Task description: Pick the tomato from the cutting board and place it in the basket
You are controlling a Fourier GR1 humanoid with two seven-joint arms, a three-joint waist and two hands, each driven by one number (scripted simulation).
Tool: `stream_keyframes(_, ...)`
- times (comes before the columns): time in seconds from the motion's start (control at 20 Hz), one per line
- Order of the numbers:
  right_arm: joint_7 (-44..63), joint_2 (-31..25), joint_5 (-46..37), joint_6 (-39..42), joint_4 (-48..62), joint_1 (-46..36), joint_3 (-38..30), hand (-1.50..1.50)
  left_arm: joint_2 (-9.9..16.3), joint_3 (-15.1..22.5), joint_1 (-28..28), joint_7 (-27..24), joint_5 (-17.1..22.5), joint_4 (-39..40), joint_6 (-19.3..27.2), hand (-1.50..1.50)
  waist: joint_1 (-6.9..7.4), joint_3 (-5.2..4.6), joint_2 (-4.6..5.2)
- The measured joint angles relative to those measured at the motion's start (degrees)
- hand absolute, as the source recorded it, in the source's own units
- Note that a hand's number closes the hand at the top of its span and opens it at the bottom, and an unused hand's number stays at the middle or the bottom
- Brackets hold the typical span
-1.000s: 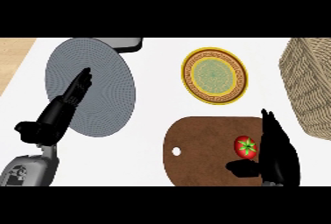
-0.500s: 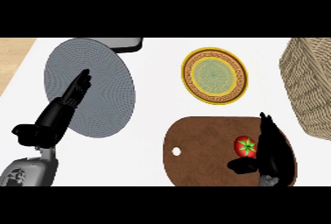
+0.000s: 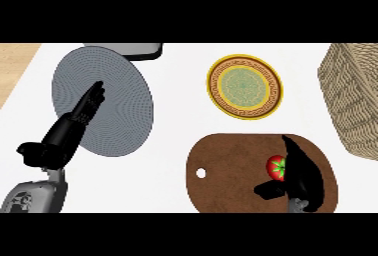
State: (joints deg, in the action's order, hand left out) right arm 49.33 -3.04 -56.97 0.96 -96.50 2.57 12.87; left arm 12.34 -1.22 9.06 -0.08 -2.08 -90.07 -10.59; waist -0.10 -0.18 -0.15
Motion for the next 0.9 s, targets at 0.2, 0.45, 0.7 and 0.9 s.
stream_keyframes(0.2,-0.93,-0.1,0.93,1.96,0.42,0.16,0.48,1.5,-0.42,-0.42,0.05,-0.55,-0.39,0.5,-0.39,0.0,-0.01,-0.15,-0.18)
stream_keyframes(0.45,-3.54,-1.06,0.84,1.91,2.32,-0.13,0.21,1.5,0.34,-2.04,1.29,1.08,0.62,0.04,-1.75,0.0,0.0,-0.34,-0.38)
stream_keyframes(0.7,-4.25,-1.84,-2.94,2.26,3.9,-1.7,2.96,1.5,-0.83,-1.12,1.18,1.32,-0.81,-0.07,-0.8,0.0,0.07,-0.48,-0.55)
stream_keyframes(0.9,-8.29,-4.67,-3.93,2.57,1.92,-0.42,4.88,1.5,-0.44,-1.66,0.65,0.81,-0.62,-0.37,-1.46,0.0,0.02,-0.36,-0.49)
